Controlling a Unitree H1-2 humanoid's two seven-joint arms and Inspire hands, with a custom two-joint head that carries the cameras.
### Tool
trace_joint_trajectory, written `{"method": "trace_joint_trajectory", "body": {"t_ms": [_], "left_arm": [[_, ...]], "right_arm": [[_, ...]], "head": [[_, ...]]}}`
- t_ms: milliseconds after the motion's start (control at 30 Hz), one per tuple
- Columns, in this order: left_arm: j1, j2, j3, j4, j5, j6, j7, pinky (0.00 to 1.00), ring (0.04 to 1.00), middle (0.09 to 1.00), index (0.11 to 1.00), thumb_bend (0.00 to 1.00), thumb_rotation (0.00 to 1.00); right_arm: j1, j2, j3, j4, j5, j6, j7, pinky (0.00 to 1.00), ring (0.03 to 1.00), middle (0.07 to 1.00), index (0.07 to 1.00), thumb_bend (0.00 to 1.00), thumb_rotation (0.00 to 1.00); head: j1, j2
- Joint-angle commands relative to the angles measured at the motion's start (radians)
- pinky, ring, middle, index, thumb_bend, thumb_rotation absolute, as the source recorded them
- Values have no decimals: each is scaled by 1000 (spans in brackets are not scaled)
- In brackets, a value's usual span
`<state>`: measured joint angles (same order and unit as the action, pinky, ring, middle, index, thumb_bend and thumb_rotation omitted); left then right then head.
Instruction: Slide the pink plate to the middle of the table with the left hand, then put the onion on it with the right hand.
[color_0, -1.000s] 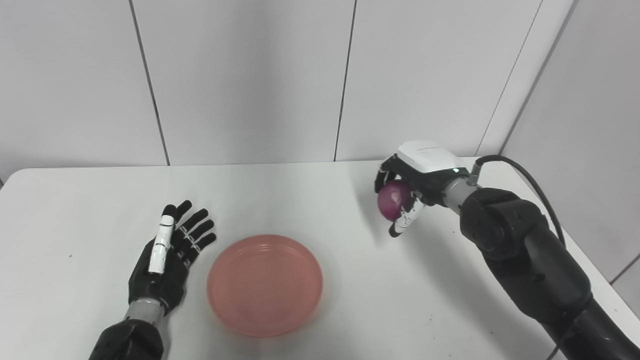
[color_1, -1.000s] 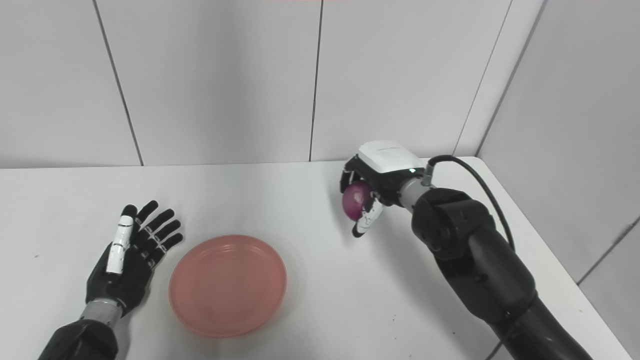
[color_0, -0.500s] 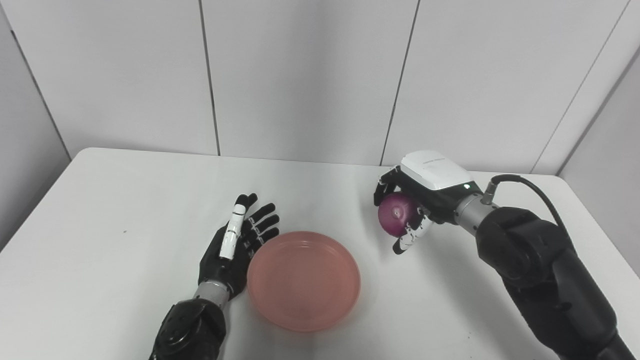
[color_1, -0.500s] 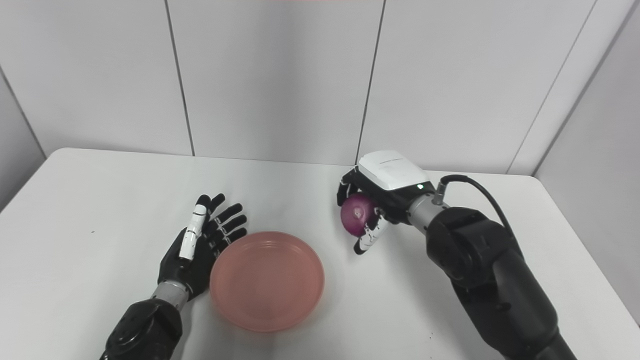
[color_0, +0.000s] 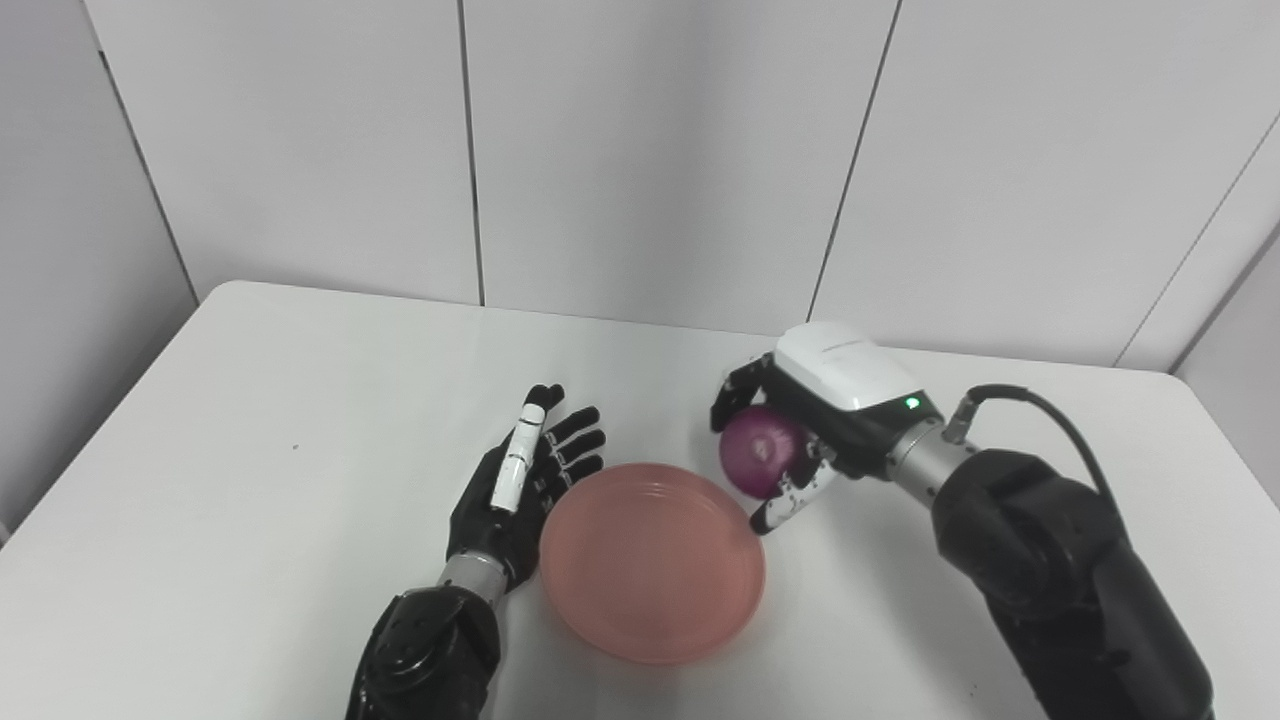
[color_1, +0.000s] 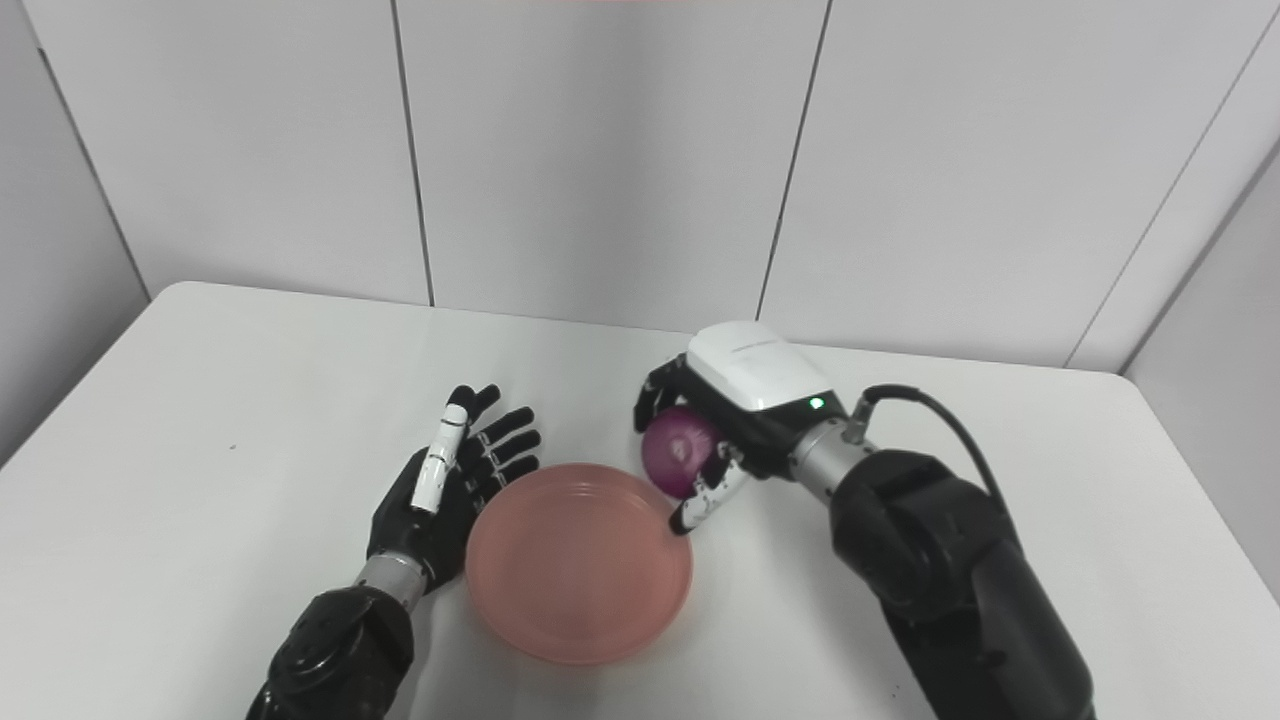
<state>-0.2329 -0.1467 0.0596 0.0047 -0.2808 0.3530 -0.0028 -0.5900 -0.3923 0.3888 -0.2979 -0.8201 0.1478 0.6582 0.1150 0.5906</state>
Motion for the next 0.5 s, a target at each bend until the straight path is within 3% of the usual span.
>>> {"method": "trace_joint_trajectory", "body": {"t_ms": [0, 167, 233, 300, 400, 467], "left_arm": [[-7, -9, -8, -13, 8, -14, 2, 812, 792, 793, 900, 598, 784], [-5, -10, -15, -3, 22, -33, 2, 790, 781, 784, 892, 608, 781], [-4, -12, -13, -2, 24, -33, 3, 796, 784, 782, 886, 607, 778], [-4, -14, -11, -3, 23, -32, 3, 812, 789, 785, 889, 598, 781], [-3, -15, -9, -3, 22, -34, 3, 806, 787, 784, 888, 603, 774], [-3, -15, -7, -2, 20, -35, 3, 807, 792, 792, 893, 608, 778]], "right_arm": [[-33, 7, -8, -33, 4, -40, -29, 364, 419, 498, 504, 517, 0], [-30, 44, 38, 11, 3, -97, -62, 363, 411, 486, 515, 516, 0], [-35, 55, 61, 23, 6, -107, -56, 342, 443, 493, 475, 519, 0], [-42, 67, 81, 36, 0, -106, -41, 417, 472, 507, 447, 518, 0], [-54, 88, 102, 51, -18, -82, -17, 447, 476, 517, 444, 517, 0], [-59, 108, 110, 62, -35, -70, -8, 368, 433, 503, 485, 518, 0]], "head": [[1, -1], [11, 0], [13, -1], [13, 0], [10, 1], [6, 2]]}}
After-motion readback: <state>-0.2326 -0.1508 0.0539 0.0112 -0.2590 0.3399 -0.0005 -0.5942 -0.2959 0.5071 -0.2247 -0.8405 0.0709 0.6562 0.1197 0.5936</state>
